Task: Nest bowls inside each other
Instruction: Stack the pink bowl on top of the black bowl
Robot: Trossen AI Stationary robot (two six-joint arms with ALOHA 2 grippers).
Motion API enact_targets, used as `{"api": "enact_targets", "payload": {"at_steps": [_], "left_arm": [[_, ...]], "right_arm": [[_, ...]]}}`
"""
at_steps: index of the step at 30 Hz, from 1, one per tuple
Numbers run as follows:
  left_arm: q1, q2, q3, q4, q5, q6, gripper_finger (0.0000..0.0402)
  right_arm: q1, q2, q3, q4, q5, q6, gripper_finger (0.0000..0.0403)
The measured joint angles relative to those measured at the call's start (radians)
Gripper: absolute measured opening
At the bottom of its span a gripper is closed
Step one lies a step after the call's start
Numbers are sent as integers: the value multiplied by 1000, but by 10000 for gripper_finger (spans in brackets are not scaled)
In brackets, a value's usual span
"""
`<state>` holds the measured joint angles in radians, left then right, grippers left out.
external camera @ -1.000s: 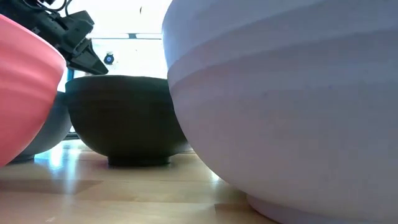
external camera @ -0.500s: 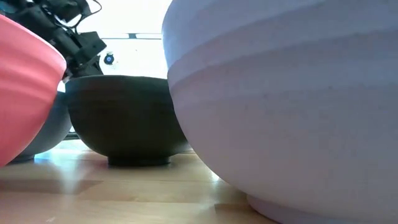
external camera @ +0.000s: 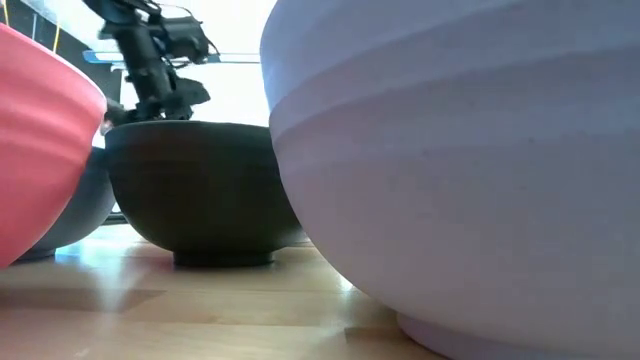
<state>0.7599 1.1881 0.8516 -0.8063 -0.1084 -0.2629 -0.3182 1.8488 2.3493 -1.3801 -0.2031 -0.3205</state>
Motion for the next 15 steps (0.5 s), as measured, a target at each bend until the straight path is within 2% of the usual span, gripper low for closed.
{"api": "enact_targets", "payload": {"at_steps": [7, 15], "left_arm": [[-9, 221, 153, -97, 10, 317, 131], [8, 343, 268, -182, 3, 511, 131]], "right_arm": [[-25, 0, 0, -135, -51, -58, 119], [-61, -50, 0, -166, -225, -123, 119]]}}
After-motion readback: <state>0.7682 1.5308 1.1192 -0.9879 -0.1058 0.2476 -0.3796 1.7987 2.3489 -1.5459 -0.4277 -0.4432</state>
